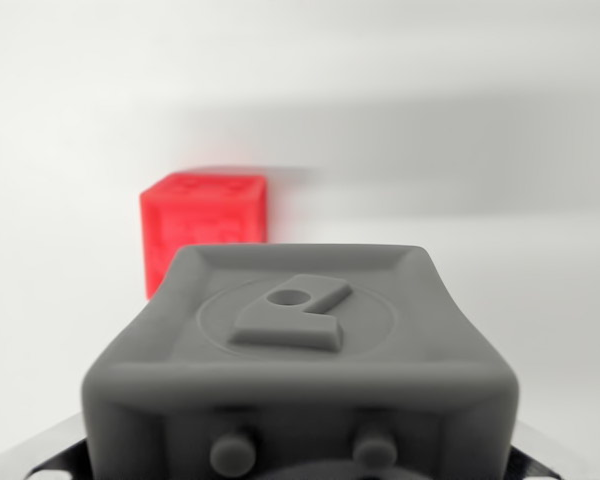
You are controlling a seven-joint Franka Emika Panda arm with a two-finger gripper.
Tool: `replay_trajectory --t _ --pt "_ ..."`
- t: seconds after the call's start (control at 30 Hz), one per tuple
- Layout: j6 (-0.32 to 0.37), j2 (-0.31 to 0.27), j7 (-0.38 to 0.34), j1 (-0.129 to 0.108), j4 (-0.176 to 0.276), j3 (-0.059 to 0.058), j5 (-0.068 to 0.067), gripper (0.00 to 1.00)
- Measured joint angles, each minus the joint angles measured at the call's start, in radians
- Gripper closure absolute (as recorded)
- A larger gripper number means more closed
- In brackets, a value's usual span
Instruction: Destack cube
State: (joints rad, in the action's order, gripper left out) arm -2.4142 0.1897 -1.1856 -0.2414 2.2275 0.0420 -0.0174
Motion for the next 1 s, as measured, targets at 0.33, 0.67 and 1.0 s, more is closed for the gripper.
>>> replay_trajectory --t 0.33,0.67,1.0 --pt "-0.008 0.005 0.032 0.027 0.003 -0.009 0.002 1.00" --pt "-0.017 0.012 0.061 0.052 0.004 -0.016 0.004 1.00" --pt "-0.023 0.019 0.093 0.079 0.004 -0.025 0.007 1.00"
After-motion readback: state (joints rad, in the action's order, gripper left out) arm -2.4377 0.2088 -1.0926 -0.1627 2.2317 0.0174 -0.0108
